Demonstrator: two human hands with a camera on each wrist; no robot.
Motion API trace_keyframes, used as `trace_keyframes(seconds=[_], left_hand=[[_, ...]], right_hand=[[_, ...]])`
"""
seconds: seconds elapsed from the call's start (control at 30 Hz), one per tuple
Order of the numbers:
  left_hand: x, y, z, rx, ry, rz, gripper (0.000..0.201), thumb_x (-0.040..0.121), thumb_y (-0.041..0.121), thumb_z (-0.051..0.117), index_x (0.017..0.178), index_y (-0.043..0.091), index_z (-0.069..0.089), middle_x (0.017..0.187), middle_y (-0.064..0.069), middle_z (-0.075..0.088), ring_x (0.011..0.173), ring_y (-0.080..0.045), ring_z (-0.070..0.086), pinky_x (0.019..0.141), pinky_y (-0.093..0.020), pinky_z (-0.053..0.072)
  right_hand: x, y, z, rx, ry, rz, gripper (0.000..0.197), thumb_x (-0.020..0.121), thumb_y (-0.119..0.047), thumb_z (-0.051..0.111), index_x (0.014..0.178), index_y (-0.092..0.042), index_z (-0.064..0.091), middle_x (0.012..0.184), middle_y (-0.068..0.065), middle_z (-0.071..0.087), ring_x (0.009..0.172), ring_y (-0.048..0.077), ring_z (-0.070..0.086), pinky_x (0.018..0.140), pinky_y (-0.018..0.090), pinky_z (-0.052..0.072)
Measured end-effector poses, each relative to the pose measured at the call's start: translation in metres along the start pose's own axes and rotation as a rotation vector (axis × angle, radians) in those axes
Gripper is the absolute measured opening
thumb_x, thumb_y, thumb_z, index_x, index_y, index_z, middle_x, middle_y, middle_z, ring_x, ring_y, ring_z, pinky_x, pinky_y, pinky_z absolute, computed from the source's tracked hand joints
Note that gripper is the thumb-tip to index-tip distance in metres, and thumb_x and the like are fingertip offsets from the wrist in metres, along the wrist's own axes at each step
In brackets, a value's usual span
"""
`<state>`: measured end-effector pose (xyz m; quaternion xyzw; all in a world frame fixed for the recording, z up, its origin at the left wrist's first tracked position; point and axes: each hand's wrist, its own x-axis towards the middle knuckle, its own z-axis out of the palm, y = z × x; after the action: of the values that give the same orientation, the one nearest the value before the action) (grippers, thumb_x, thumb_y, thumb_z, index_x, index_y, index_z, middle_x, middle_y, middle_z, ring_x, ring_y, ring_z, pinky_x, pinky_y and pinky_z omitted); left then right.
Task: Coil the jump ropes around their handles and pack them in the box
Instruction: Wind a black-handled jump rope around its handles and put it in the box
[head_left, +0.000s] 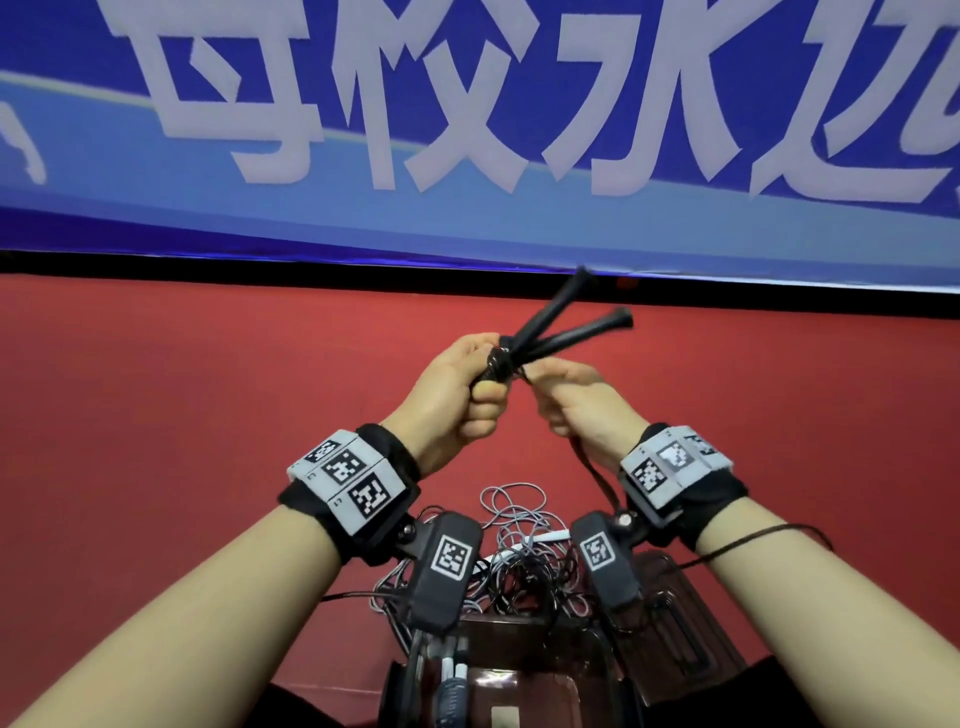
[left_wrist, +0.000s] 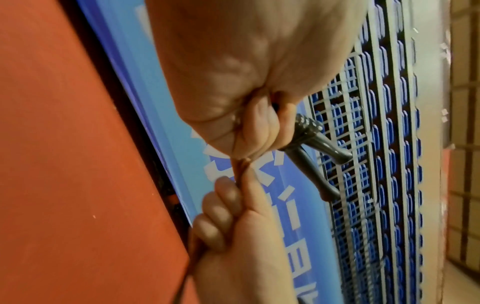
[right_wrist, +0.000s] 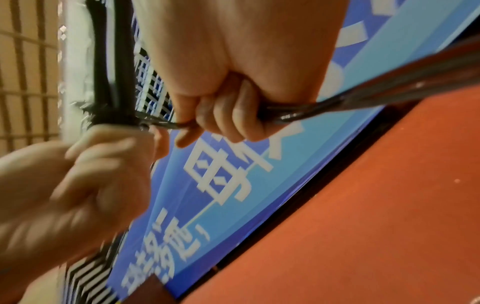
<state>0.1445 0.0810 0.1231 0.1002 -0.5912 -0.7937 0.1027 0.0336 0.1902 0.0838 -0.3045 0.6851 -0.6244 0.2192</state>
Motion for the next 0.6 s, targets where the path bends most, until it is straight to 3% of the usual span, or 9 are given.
trace_keyframes(seconds=[0.07, 0.13, 0.2, 0.3, 0.4, 0.47, 0.53, 0.6], left_hand=[[0.002, 0.004, 0.0, -0.147, 0.054, -0.013, 0.029, 0.103, 0.014, 0.028, 0.08, 0.021, 0.044, 0.046, 0.011, 0.026, 0.034, 0.001, 0.016, 0.035, -0.013, 0.006], [0.005, 0.004, -0.003, -0.21, 0.17, -0.032, 0.034, 0.103, 0.013, 0.025, 0.076, 0.021, 0.043, 0.045, 0.01, 0.024, 0.032, 0.0, 0.017, 0.035, -0.014, 0.006], [0.01, 0.002, -0.007, -0.199, 0.302, -0.045, 0.034, 0.102, 0.011, 0.024, 0.077, 0.02, 0.044, 0.045, 0.01, 0.024, 0.033, -0.002, 0.017, 0.031, -0.013, 0.012], [0.015, 0.0, -0.01, -0.089, 0.433, -0.01, 0.033, 0.102, 0.01, 0.023, 0.083, 0.018, 0.048, 0.042, 0.01, 0.03, 0.033, -0.003, 0.021, 0.031, -0.014, 0.02], [0.021, -0.007, -0.012, 0.22, 0.549, 0.105, 0.033, 0.1, 0.008, 0.027, 0.084, 0.017, 0.054, 0.051, 0.003, 0.044, 0.04, -0.012, 0.035, 0.039, -0.019, 0.031], [0.021, -0.014, -0.012, 0.571, 0.588, 0.251, 0.032, 0.1, 0.011, 0.032, 0.085, 0.019, 0.058, 0.068, 0.001, 0.056, 0.061, -0.023, 0.053, 0.057, -0.031, 0.043], [0.017, -0.018, -0.007, 0.851, 0.58, 0.382, 0.026, 0.103, 0.017, 0.033, 0.097, 0.018, 0.058, 0.084, -0.001, 0.066, 0.08, -0.029, 0.061, 0.071, -0.037, 0.045], [0.013, -0.02, -0.003, 1.036, 0.564, 0.503, 0.023, 0.104, 0.021, 0.034, 0.11, 0.017, 0.056, 0.089, -0.007, 0.071, 0.083, -0.035, 0.064, 0.07, -0.039, 0.044]], right_hand=[[-0.004, -0.002, 0.018, -0.041, 0.044, -0.023, 0.026, 0.1, -0.022, 0.05, 0.078, -0.025, 0.064, 0.048, -0.01, 0.032, 0.037, 0.002, 0.025, 0.035, 0.014, 0.02], [-0.008, -0.005, 0.026, -0.15, 0.096, -0.091, 0.035, 0.1, -0.027, 0.052, 0.068, -0.029, 0.067, 0.045, -0.01, 0.029, 0.039, 0.005, 0.024, 0.039, 0.017, 0.022], [-0.015, -0.009, 0.027, -0.332, 0.127, -0.157, 0.034, 0.099, -0.032, 0.052, 0.07, -0.028, 0.069, 0.043, -0.008, 0.026, 0.042, 0.009, 0.024, 0.044, 0.023, 0.021], [-0.023, -0.017, 0.028, -0.53, 0.116, -0.251, 0.033, 0.096, -0.039, 0.052, 0.082, -0.018, 0.072, 0.049, -0.005, 0.038, 0.048, 0.009, 0.03, 0.051, 0.027, 0.026], [-0.024, -0.019, 0.028, -0.605, 0.071, -0.286, 0.048, 0.094, -0.052, 0.049, 0.089, -0.01, 0.072, 0.055, -0.002, 0.04, 0.052, 0.01, 0.032, 0.054, 0.03, 0.028], [-0.023, -0.021, 0.025, -0.603, 0.089, -0.268, 0.056, 0.094, -0.056, 0.047, 0.085, -0.007, 0.072, 0.051, -0.002, 0.035, 0.051, 0.01, 0.031, 0.055, 0.033, 0.027], [-0.023, -0.027, 0.019, -0.547, 0.112, -0.222, 0.054, 0.096, -0.054, 0.046, 0.062, -0.021, 0.072, 0.041, -0.006, 0.027, 0.043, 0.008, 0.026, 0.049, 0.028, 0.022], [-0.022, -0.03, 0.014, -0.468, 0.134, -0.176, 0.065, 0.097, -0.049, 0.048, 0.038, -0.022, 0.052, 0.035, -0.009, 0.023, 0.038, 0.01, 0.024, 0.044, 0.022, 0.017]])
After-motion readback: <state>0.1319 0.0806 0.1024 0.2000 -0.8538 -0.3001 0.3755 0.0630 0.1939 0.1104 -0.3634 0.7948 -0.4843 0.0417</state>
